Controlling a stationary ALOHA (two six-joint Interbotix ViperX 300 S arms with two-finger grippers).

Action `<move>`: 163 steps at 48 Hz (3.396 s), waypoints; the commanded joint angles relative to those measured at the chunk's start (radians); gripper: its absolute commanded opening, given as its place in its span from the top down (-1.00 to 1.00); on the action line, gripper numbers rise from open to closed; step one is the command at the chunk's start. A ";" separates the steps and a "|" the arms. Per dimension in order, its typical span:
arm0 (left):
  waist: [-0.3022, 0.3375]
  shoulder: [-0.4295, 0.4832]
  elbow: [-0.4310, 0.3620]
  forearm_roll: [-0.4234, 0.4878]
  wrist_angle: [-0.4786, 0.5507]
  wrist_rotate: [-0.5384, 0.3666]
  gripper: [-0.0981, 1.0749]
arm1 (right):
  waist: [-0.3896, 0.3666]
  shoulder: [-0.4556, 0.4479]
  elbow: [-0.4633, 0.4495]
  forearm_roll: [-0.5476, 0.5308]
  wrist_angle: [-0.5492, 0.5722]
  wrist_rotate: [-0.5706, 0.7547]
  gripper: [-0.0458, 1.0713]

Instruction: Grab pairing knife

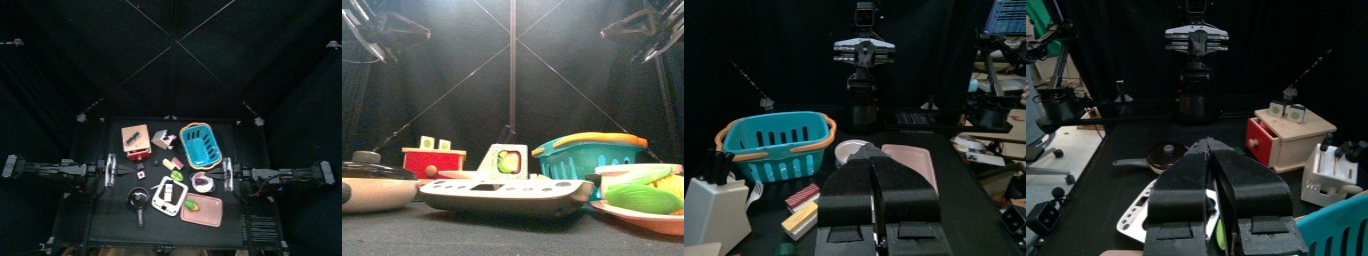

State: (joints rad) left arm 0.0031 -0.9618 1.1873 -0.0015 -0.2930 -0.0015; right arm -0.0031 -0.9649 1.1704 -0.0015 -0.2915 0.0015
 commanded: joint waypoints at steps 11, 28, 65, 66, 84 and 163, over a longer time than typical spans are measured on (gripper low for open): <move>-0.021 0.227 -0.080 0.000 -0.023 0.002 0.86 | -0.055 0.302 -0.146 0.054 -0.012 0.028 0.86; -0.038 0.301 -0.046 -0.037 -0.023 -0.005 0.84 | -0.078 0.630 -0.253 0.041 -0.012 0.026 0.82; -0.048 0.311 0.005 -0.051 -0.023 0.002 0.10 | -0.071 0.994 -0.408 -0.163 0.067 0.023 -0.43; -0.048 0.311 0.005 -0.051 -0.023 0.002 0.10 | -0.071 0.997 -0.411 -0.169 0.075 0.023 -0.42; -0.048 0.311 0.008 -0.051 -0.023 0.002 0.10 | -0.071 1.052 -0.466 -0.230 0.127 0.021 -0.42; -0.040 0.298 0.003 -0.043 -0.052 0.006 0.10 | -0.075 0.795 -0.445 -0.130 0.170 0.028 -0.04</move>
State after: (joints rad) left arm -0.0399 -0.6627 1.2118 -0.0491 -0.3359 0.0031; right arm -0.0874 -0.1335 0.7332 -0.1335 -0.1181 0.0307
